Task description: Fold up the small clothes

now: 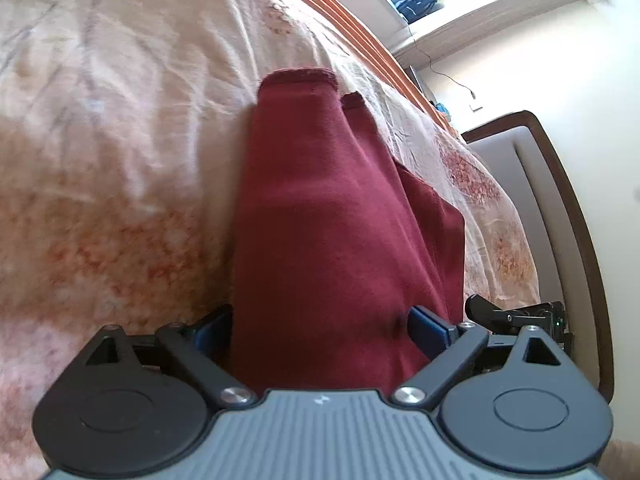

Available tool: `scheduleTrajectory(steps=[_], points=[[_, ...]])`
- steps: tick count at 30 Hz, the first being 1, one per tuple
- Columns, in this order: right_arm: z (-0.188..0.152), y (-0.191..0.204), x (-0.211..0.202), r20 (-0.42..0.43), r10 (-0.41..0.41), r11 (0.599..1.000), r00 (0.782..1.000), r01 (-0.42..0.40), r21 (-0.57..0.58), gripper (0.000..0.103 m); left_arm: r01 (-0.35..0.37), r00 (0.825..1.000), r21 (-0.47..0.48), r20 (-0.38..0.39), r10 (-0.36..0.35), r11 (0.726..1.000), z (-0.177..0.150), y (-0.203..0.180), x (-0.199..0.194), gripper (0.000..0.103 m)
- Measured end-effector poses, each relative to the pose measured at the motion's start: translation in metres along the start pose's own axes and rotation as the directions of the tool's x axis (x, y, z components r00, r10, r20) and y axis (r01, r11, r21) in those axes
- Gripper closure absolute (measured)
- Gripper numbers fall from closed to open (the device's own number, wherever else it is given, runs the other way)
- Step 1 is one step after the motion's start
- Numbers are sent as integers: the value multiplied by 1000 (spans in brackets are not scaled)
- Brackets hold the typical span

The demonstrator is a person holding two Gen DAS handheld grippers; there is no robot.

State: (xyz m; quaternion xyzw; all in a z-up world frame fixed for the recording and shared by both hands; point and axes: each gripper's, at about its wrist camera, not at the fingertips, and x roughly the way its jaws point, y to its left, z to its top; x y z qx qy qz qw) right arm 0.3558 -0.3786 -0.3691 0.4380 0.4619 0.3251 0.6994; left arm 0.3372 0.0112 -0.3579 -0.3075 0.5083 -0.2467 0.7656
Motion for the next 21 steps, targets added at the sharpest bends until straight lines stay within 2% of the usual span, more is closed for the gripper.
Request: scheduleTrajectory(steps=[1,4,6,7,16,21], points=[[-1,0,-1,6,3,1000,1000,-4,3,16,-1,1000,5,-1,1,1000,2,-2,1,7],[-6,-3,-8,19,-10,1000,1000,10,14,30,-2,1000,13,0,2,1000,2,-7,3,7],[-6,-7,-11,25,-22,999,999,21,31,47,-3,1000,11,0,3,1000,4,-9,6,8],[-6,-10,-11,25,-27,999,999,26,37,50,-7,1000,11,-1,7,1000,6,-10,6,8],[-4,-1,-6,16,-60,998,998,60,10,58,-50,999,31,-13,50,998,6,-15,3,22],[-5,11,-3,23,-107,994,994,108,-27,63,-71,997,58,-7,71,996,6,-19,2,40]])
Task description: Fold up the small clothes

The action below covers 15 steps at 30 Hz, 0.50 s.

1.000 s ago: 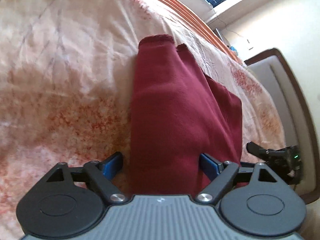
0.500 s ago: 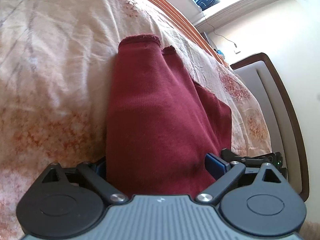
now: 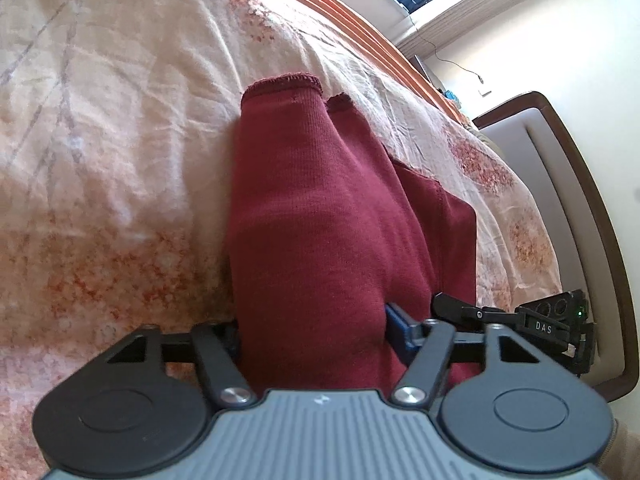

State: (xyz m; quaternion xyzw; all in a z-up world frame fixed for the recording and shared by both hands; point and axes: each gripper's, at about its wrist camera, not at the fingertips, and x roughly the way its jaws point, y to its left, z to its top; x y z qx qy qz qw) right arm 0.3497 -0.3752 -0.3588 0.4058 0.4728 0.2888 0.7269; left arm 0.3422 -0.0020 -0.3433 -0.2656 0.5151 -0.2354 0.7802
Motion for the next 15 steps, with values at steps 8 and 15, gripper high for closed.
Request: scheduleTrajectory(steps=[8,15], points=[[-6,20,-6,31,-28,999,999,28,-28,70,-28,999,44,35,27,999,-3,-19,-13,64],[-19,48,-20,49,4,999,999,-3,-38,72,-26,997,40,74,23,999,-14,-37,-45,71]])
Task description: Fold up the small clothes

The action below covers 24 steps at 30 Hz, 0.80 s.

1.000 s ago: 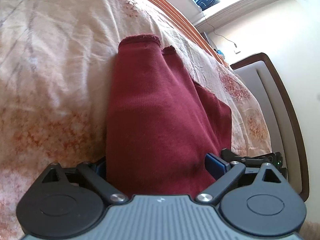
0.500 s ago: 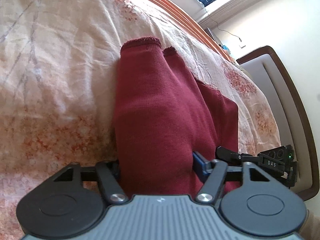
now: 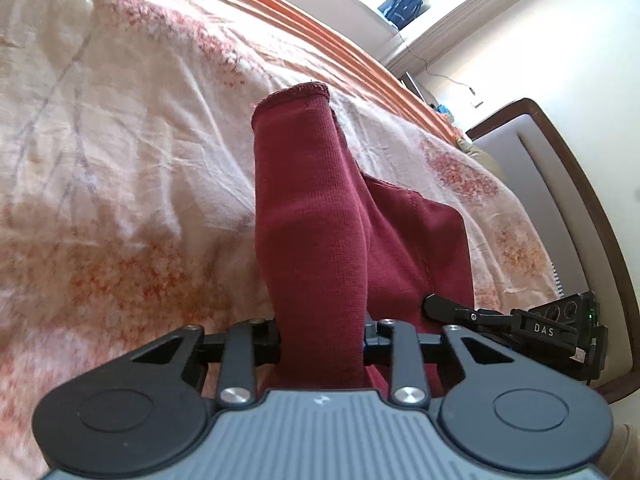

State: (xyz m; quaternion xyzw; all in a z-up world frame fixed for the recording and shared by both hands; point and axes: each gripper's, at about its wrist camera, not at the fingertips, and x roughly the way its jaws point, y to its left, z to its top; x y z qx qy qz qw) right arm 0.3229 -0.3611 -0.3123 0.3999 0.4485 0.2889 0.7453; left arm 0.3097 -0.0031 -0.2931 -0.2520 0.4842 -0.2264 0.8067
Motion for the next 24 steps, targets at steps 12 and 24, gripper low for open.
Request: scheduleTrajectory(steps=[12,24], points=[[-78,82,12,-134,-12,1000,991,12,2,72,-74,996,-151,29,79,986,-80,18,-120,71],[-127,169,156,-340,14,993,940,-53,-106,72,-188,966,-310,115,233,932,-115,120,-232,71]])
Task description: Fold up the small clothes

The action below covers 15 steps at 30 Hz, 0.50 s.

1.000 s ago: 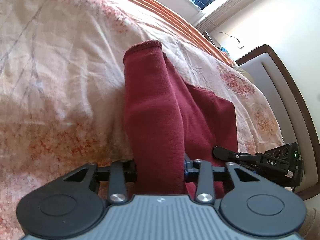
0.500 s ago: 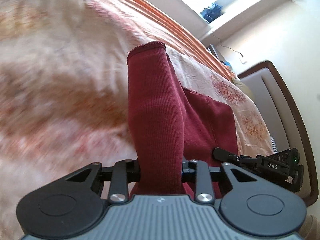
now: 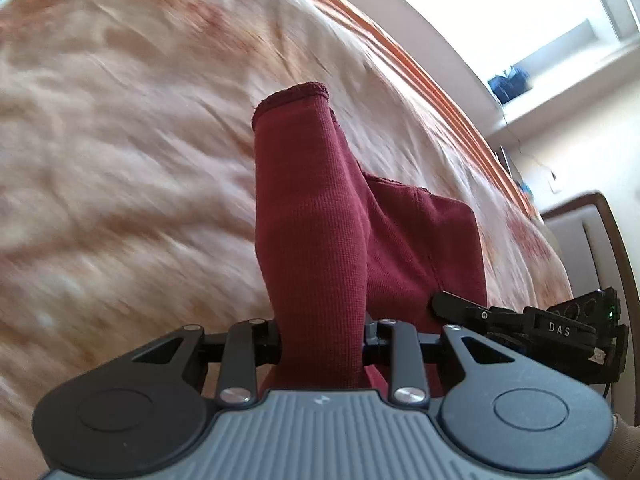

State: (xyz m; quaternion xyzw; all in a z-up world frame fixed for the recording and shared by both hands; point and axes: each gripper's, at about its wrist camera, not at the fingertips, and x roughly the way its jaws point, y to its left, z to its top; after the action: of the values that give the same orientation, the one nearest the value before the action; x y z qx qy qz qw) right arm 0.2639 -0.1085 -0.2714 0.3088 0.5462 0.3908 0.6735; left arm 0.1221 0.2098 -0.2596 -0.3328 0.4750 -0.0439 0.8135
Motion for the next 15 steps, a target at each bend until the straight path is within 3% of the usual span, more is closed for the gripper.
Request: scheduleTrajectory(steps=[4,8,12,15], points=[[28,29,49,-29,19,998,999,-21,-59,72,-21,998,-6,59,21,1000,32,29,-16,71],[44,31,95,-59,17,996,998,-23,-90,72,-46,994,-18,97,47,999,56,60,-12,70],[47,22,134,-110,-49,993,993,36,-115,70,-107,990,9,95,106,994,59,84,14,69],[46,6,144,-118,-78,993,990,66,-95,66,-90,992,-3,94,89,996,56,99,22,61]])
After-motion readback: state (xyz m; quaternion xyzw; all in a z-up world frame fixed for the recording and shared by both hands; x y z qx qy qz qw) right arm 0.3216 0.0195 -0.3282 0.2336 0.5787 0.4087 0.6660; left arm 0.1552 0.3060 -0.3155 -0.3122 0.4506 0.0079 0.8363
